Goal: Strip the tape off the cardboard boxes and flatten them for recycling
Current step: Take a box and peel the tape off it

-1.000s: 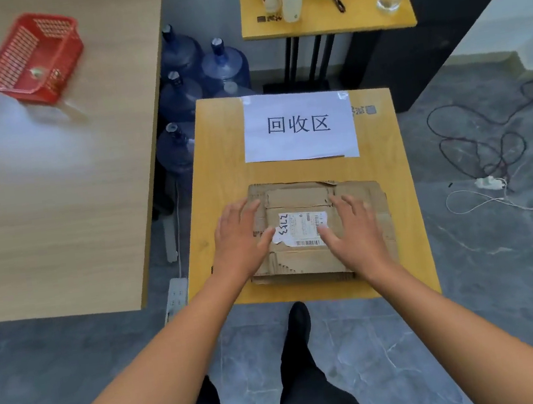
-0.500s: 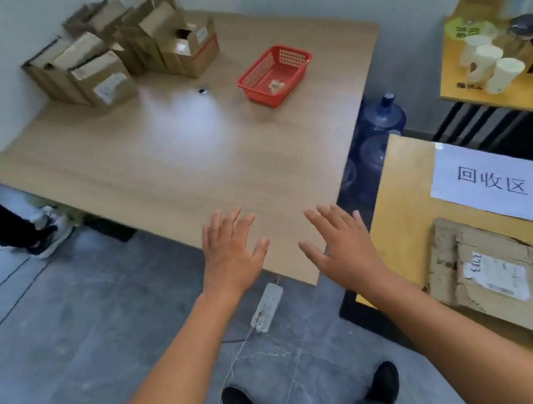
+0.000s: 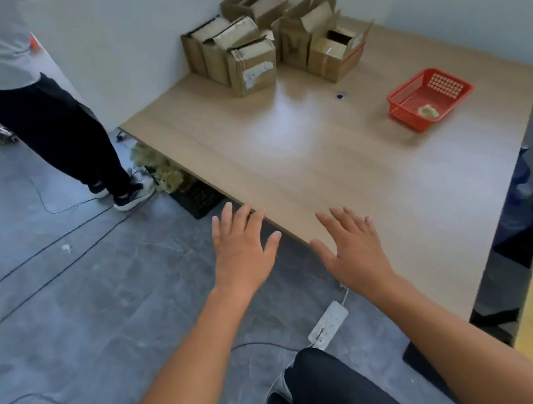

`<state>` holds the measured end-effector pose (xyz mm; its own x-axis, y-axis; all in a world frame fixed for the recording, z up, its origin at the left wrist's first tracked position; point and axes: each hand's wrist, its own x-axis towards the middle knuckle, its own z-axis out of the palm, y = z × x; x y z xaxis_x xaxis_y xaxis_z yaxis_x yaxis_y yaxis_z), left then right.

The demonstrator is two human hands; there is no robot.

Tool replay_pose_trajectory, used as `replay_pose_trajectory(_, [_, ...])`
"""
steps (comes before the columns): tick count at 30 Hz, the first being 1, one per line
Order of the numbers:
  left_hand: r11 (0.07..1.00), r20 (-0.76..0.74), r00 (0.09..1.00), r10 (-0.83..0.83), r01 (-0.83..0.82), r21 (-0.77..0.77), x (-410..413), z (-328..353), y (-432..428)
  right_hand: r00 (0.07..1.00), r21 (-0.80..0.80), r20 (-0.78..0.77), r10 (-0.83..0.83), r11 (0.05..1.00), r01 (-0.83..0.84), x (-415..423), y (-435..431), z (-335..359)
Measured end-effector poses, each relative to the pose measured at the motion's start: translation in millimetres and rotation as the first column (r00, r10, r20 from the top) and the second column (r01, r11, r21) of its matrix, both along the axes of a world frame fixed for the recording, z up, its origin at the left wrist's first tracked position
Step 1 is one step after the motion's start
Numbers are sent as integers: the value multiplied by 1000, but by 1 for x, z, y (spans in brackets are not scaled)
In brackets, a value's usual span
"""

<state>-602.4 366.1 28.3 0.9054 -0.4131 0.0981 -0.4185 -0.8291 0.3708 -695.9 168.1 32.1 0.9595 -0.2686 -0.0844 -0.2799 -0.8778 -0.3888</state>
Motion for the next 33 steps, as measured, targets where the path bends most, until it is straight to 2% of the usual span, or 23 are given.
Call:
replay_pose_trajectory(11, [994,20,997,71,-72,79,117,16,21,997,-7,0,80,997,-80,134,15,11])
replay_pose_trajectory(17, [994,35,996,80,-83,66,182,31,9,996,-18,18,84,996,-84,204,0,21])
replay_pose_trajectory(25, [998,33,999,2,-4,59,282,28,0,999,-40,15,-32,999,32,286,-14,20])
replay_pose_trajectory(33, [989,27,989,-147,146,25,421,25,0,983,-70,33,-182,980,184,396,3,19])
